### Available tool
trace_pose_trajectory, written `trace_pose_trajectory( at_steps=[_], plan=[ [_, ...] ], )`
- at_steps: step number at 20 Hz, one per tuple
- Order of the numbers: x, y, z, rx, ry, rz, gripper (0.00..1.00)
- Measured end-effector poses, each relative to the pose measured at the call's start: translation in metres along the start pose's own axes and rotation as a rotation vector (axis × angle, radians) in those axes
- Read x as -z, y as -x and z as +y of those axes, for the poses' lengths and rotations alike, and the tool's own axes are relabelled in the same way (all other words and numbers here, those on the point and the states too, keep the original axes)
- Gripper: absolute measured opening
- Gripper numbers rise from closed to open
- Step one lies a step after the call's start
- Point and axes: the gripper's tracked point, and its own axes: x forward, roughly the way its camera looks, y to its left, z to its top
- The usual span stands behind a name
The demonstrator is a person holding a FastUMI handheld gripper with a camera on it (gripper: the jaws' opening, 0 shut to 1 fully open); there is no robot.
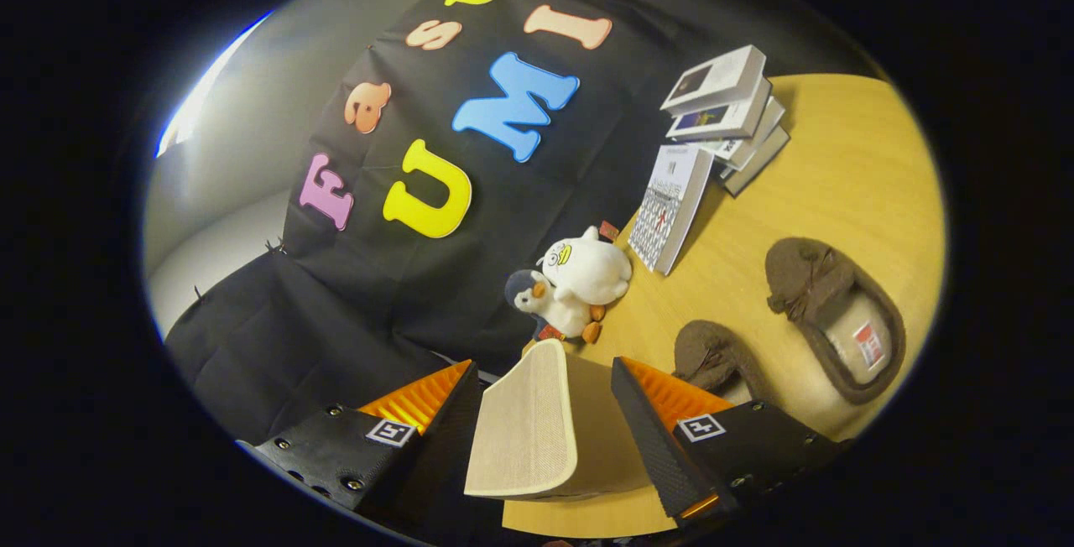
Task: Open the storage box then place both shoes into the box .Put the left shoe in first, then the right shoe, with the right side of both shoes facing outward in a uniform manner.
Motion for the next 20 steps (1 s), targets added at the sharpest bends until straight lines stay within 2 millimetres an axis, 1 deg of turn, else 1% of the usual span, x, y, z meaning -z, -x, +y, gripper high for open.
trace_pose_trajectory(
  at_steps=[5,8,12,17,18,19,20],
  plan=[
    [0.035,-0.023,-0.005,-0.033,-0.122,0.105,0.97],
    [0.056,-0.032,-0.008,-0.034,-0.169,0.15,0.97],
    [0.074,-0.043,-0.015,-0.024,-0.211,0.19,0.97],
    [0.096,-0.054,-0.013,-0.039,-0.26,0.249,0.95],
    [0.101,-0.055,-0.013,-0.041,-0.265,0.262,0.92],
    [0.105,-0.056,-0.011,-0.045,-0.268,0.281,0.84],
    [0.109,-0.057,-0.011,-0.044,-0.267,0.3,0.84]
  ],
)
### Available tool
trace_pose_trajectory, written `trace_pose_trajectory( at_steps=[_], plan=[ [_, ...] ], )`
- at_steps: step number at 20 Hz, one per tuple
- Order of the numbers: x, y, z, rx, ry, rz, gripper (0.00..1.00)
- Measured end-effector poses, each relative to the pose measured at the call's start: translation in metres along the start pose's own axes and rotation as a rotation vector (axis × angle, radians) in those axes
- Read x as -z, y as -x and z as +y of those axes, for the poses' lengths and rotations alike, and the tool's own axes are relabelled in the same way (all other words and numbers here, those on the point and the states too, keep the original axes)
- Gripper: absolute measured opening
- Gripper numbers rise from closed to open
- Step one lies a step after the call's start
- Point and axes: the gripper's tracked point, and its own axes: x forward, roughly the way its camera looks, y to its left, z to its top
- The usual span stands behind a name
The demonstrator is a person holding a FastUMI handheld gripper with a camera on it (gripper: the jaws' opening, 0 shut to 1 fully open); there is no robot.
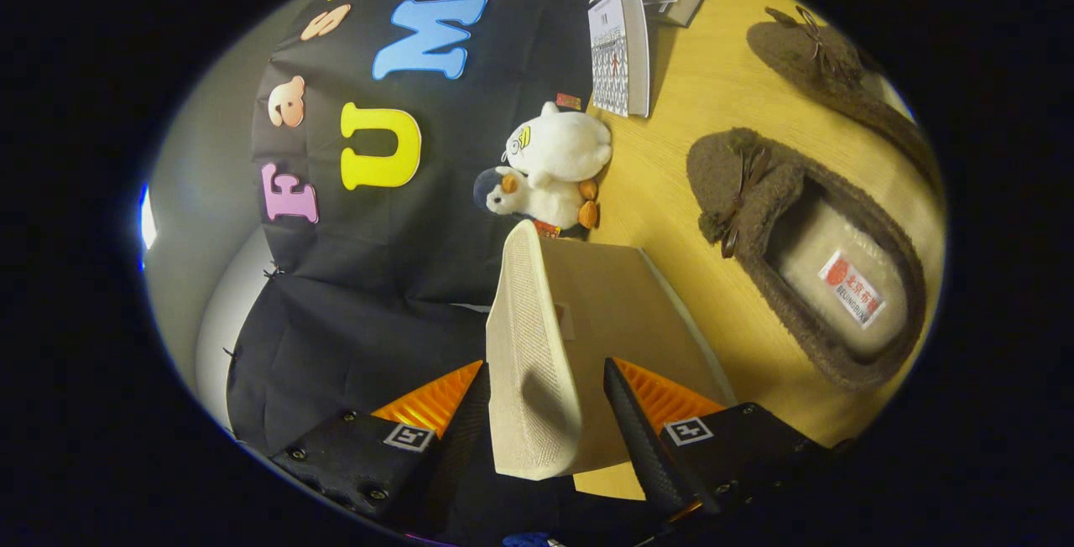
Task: Open the storage box then place both shoes into the box .Put the left shoe in first, then the right shoe, with the right side of both shoes facing outward in a uniform manner.
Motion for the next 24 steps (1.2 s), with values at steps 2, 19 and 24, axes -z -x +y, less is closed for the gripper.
trace_pose_trajectory(
  at_steps=[2,19,24],
  plan=[
    [-0.003,-0.001,-0.002,0.013,0.002,-0.014,0.73],
    [-0.001,0.012,0.056,-0.037,0.181,0.001,0.0],
    [0.012,0.015,0.104,-0.083,0.256,0.015,0.0]
  ],
)
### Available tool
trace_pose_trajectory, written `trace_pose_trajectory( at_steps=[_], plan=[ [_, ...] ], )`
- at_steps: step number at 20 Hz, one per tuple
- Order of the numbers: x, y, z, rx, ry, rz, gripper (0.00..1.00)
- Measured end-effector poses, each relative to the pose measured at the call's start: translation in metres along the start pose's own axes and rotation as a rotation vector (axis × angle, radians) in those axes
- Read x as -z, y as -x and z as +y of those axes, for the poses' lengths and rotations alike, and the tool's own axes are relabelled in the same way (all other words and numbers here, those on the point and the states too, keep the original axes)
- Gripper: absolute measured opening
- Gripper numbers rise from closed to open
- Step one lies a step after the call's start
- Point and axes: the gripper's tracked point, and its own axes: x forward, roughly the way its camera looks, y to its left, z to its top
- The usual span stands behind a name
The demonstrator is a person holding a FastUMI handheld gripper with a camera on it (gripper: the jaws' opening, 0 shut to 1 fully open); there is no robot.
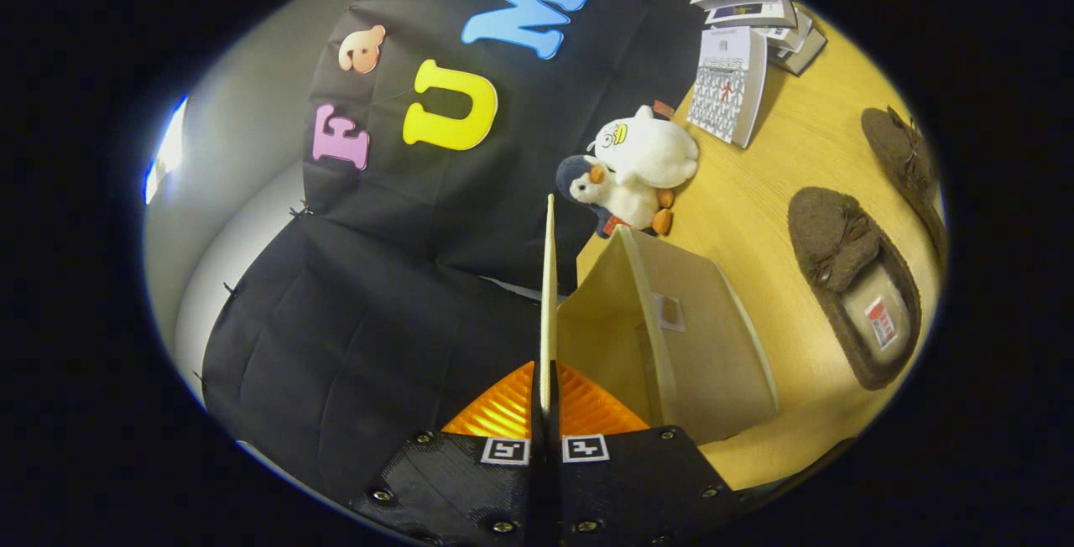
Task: Open the storage box then place both shoes into the box .Put the left shoe in first, then the right shoe, with the right side of both shoes facing outward in a uniform manner.
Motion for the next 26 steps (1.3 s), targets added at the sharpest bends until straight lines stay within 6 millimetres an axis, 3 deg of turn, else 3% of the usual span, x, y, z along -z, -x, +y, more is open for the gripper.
trace_pose_trajectory(
  at_steps=[7,11,18,26],
  plan=[
    [0.018,-0.016,0.061,-0.033,0.106,0.013,0.0],
    [0.038,-0.034,0.09,-0.045,0.171,0.024,0.0],
    [0.075,-0.062,0.123,-0.005,0.346,0.029,0.0],
    [0.133,-0.103,0.149,-0.004,0.431,0.097,0.02]
  ],
)
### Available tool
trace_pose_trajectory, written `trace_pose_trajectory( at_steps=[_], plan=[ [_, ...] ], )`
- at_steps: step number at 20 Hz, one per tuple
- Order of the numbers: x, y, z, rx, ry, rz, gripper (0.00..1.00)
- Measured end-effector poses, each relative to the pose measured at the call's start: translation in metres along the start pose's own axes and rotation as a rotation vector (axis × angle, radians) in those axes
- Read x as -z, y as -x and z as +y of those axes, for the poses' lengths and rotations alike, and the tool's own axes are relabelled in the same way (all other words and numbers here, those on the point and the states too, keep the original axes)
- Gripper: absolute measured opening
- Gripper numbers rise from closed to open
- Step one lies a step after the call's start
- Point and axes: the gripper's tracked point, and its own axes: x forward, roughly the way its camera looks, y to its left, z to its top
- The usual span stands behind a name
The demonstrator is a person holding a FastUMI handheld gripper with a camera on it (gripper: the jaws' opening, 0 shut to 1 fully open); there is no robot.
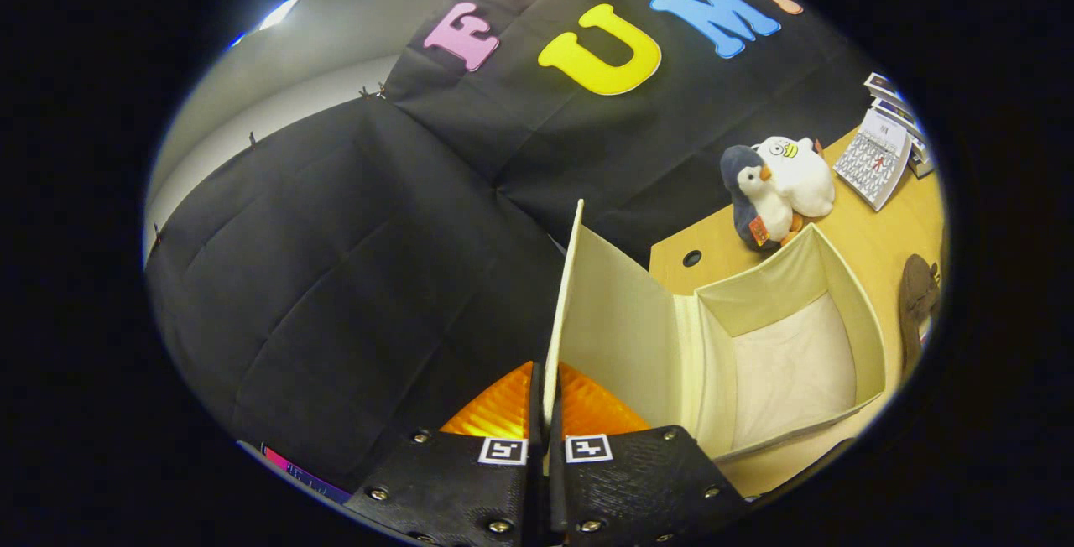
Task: Open the storage box then place both shoes into the box .Put the left shoe in first, then the right shoe, with the right side of both shoes facing outward in a uniform manner.
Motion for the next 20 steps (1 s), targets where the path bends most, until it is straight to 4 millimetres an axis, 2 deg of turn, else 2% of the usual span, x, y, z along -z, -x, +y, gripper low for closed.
trace_pose_trajectory(
  at_steps=[2,4,6,7,8,12,16,20],
  plan=[
    [0.011,-0.01,0.011,-0.018,0.029,0.028,0.04],
    [0.016,-0.019,0.021,-0.04,0.069,0.036,0.13],
    [0.016,-0.02,0.026,-0.041,0.12,0.037,0.62],
    [0.016,-0.018,0.027,-0.038,0.147,0.032,0.94],
    [0.015,-0.019,0.026,-0.031,0.169,0.026,0.98],
    [-0.002,-0.004,0.012,0.0,0.249,-0.024,0.97],
    [-0.03,0.026,-0.017,0.066,0.356,-0.087,0.97],
    [-0.054,0.06,-0.059,0.152,0.412,-0.118,0.97]
  ],
)
